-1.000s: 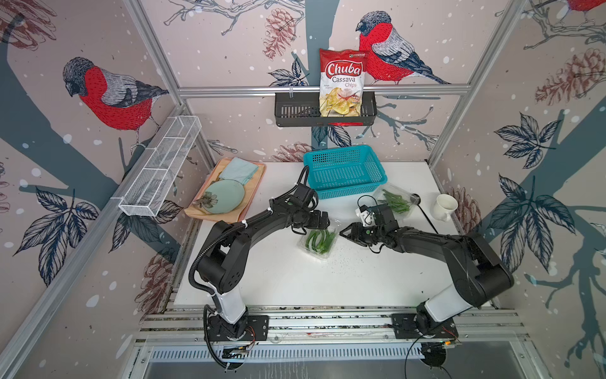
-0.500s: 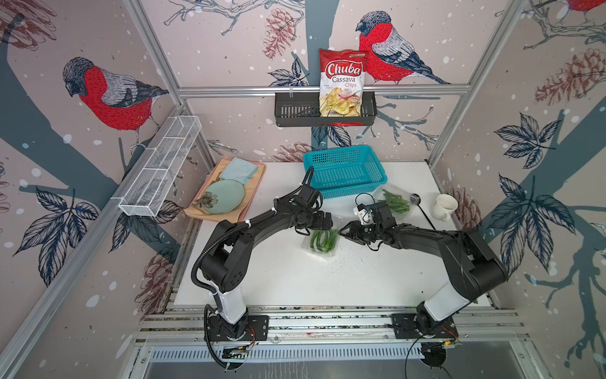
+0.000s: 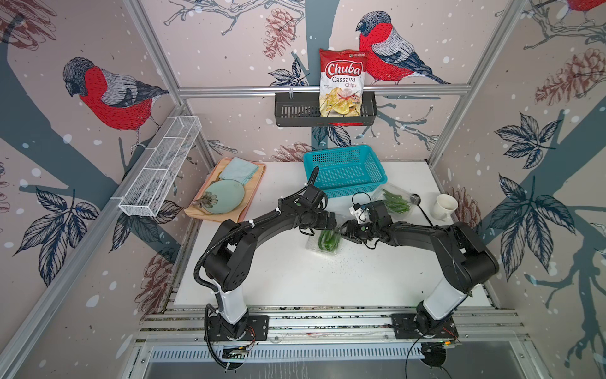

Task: Take small green peppers out of containers
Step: Open the packing box at the center of the board.

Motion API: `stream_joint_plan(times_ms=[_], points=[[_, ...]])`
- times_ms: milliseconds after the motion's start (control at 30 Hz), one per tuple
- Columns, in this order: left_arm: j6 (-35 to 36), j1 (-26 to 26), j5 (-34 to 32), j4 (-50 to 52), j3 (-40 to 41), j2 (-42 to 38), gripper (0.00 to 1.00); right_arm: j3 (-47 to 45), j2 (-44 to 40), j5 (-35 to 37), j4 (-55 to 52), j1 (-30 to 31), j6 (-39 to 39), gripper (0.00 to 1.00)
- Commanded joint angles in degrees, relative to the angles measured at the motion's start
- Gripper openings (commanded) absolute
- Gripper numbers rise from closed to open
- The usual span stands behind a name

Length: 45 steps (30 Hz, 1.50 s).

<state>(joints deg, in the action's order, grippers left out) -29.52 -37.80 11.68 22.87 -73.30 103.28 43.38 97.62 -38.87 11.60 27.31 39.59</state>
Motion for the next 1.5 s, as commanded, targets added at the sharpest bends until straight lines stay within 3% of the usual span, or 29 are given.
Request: stream_joint_plan(times_ms=[0, 400, 767, 900, 1067, 1133, 1333, 1467], points=[[-1.99, -0.17, 0.21, -1.76, 0.37, -0.49, 0.96, -0.11, 0.50, -2.08, 3.87, -0.15, 1.54, 0.48], [-0.98, -0.91, -9.09, 1.89, 0.26, -1.35, 0.96, 0.50, 0.62, -0.32, -1.78, -0.57, -0.78, 0.35], [0.33, -6.93, -28.21, 10.94, -4.62, -2.27, 0.97, 0.79, 0.55, 1.00, -4.48, -0.37, -1.64, 0.31], [0.28, -8.64, -27.83, 11.69, -4.47, -3.80, 0.97, 0.90, 0.42, 0.85, -4.74, -0.36, -1.71, 0.31], [-2.15, -10.48, -17.72, 9.14, -1.16, -7.20, 0.97, 0.83, 0.07, 0.61, -5.13, -0.40, -2.15, 0.31], [-3.14, -12.47, -16.68, 8.43, -0.25, -8.05, 0.97, 0.92, 0.26, 0.40, -5.24, -0.41, -2.19, 0.31], [-4.34, -19.80, -20.19, 8.92, 1.54, -6.54, 0.97, 1.14, 0.46, -0.31, -5.37, -0.37, -2.23, 0.31], [-7.36, -21.17, -23.33, 8.28, 4.33, -5.36, 0.97, 1.12, 0.55, -0.83, -5.05, -0.35, -1.93, 0.31]])
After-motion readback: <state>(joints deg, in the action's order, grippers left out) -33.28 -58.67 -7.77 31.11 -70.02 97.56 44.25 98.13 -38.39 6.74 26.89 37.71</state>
